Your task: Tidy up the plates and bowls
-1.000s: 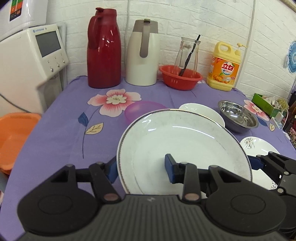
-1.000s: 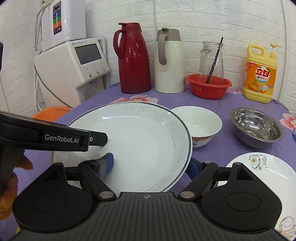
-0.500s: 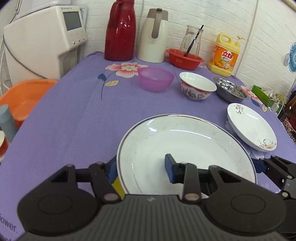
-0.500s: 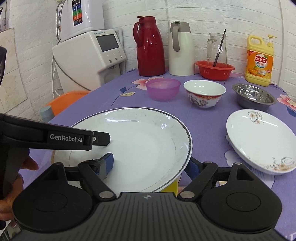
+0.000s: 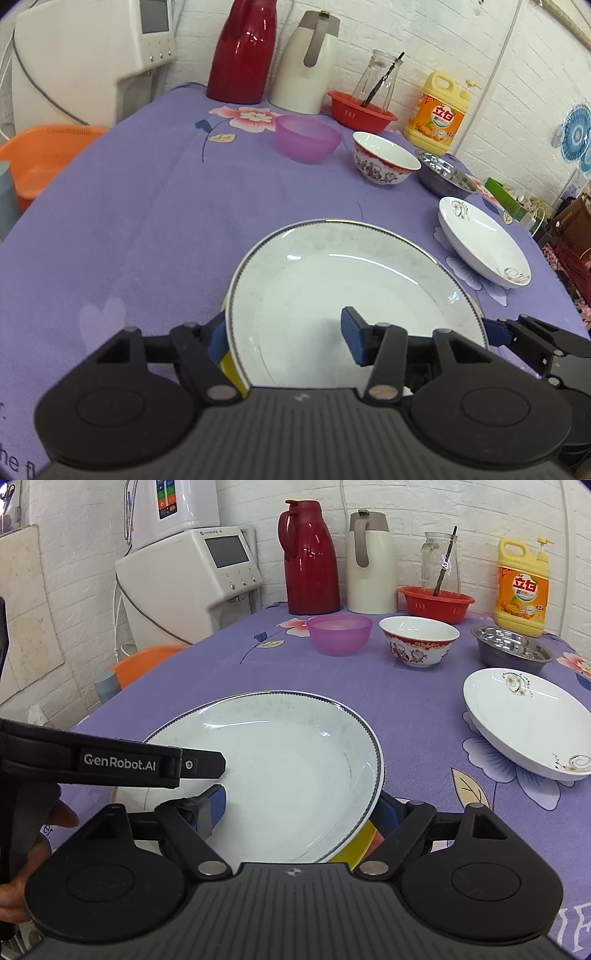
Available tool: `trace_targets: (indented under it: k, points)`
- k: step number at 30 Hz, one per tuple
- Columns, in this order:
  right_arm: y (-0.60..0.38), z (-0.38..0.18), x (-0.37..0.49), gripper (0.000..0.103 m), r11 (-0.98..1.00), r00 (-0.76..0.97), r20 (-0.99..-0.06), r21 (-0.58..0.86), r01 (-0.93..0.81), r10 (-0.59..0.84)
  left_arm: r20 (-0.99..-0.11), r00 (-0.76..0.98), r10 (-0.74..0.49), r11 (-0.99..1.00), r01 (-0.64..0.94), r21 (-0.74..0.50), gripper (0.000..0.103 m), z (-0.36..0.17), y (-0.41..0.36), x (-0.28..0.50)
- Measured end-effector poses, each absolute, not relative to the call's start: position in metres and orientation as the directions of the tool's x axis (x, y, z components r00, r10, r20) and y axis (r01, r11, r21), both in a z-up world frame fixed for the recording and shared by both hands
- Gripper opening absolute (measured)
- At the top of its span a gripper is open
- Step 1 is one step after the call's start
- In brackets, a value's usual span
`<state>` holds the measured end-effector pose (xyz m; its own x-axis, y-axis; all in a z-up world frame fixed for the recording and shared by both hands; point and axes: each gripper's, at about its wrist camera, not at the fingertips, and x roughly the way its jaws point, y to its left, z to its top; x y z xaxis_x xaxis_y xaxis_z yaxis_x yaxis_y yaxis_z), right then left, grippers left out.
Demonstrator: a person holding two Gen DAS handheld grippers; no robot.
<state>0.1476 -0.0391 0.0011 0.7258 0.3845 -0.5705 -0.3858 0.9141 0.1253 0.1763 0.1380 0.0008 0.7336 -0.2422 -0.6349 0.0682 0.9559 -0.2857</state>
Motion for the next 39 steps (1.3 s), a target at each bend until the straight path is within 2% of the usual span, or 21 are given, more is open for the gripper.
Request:
trace_targets:
  k: [5,15,20,25,28,31,35,39]
  points:
    - [-0.043,0.001,0.146,0.103,0.910,0.718,-0.568,0.168,-0.378,0.403,-0.636,0.722,-0.274,0.943,0.073,-0.324,0.061,0.003,0.141,0.175]
    - [-0.042,0.002,0.146,0.103,0.905,0.709,-0.576,0.153,-0.396,0.408,-0.677,0.700,-0.228,0.972,0.126,-0.198,0.069,0.009,0.127,0.174]
    - [-0.047,0.002,0.147,0.103,0.897,0.701,-0.570,0.182,-0.402,0.429,-0.687,0.672,-0.277,0.957,0.134,-0.256,0.072,0.012,0.139,0.177]
    - [-0.049,0.003,0.146,0.103,0.897,0.705,-0.563,0.186,-0.401,0.432,-0.711,0.641,-0.289,0.956,0.152,-0.252,0.075,0.015,0.136,0.183]
    - [-0.052,0.004,0.145,0.103,0.894,0.703,-0.560,0.187,-0.408,0.438,-0.698,0.650,-0.302,0.949,0.137,-0.283,0.075,0.021,0.145,0.184]
    - [-0.054,0.005,0.145,0.103,0.911,0.731,-0.551,0.154,-0.384,0.401,-0.682,0.700,-0.214,0.976,0.117,-0.186,0.075,0.033,0.143,0.179]
    - [-0.060,0.010,0.144,0.103,0.906,0.746,-0.521,0.172,-0.386,0.416,-0.643,0.735,-0.217,0.971,0.095,-0.219,0.075,0.043,0.149,0.180]
    - [-0.071,0.013,0.146,0.103,0.914,0.767,-0.499,0.182,-0.362,0.403,-0.632,0.749,-0.196,0.978,0.105,-0.180,0.075,0.048,0.132,0.186]
